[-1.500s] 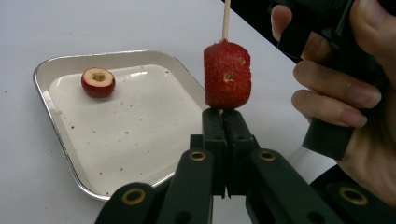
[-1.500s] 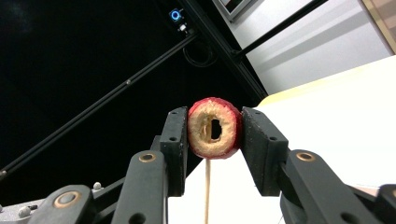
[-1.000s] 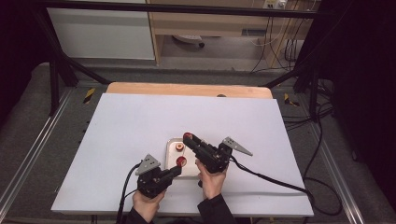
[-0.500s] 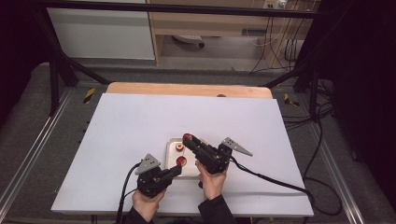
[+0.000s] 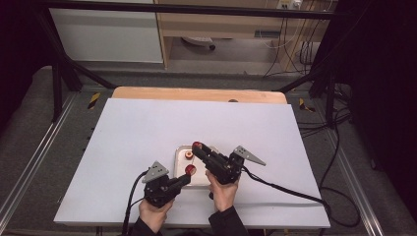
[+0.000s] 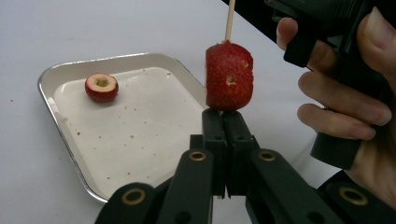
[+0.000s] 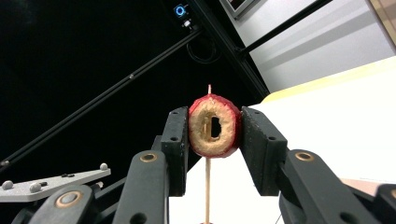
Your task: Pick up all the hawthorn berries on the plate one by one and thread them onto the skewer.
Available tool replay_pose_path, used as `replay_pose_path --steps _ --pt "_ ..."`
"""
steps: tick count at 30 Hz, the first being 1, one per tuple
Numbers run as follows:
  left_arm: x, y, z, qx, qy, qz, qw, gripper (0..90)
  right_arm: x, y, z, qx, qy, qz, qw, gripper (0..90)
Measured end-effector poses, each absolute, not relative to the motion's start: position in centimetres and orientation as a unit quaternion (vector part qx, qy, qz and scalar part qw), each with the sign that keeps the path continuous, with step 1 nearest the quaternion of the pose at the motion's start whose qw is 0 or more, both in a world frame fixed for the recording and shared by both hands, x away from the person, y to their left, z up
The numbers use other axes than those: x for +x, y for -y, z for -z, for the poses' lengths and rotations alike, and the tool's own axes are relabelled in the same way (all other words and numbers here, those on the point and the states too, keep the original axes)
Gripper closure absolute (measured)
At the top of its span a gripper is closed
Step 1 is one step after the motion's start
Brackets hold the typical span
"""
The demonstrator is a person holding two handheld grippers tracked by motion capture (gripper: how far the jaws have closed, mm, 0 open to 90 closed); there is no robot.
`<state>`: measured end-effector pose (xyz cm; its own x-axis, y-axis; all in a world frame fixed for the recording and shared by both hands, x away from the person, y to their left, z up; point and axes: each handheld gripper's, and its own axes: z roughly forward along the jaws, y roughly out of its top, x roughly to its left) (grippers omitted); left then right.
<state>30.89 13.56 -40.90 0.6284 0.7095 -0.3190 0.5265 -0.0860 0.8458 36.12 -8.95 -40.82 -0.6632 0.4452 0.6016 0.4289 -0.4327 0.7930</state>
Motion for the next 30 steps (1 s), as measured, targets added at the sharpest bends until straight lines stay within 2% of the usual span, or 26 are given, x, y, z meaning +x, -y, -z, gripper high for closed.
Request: replay_pose_path --steps 30 --pt "31.11 -13.82 40.78 0.738 -0.417 -0.094 0.522 88.9 36.12 9.23 41.17 0.408 -0.542 -0.735 -0.005 64.3"
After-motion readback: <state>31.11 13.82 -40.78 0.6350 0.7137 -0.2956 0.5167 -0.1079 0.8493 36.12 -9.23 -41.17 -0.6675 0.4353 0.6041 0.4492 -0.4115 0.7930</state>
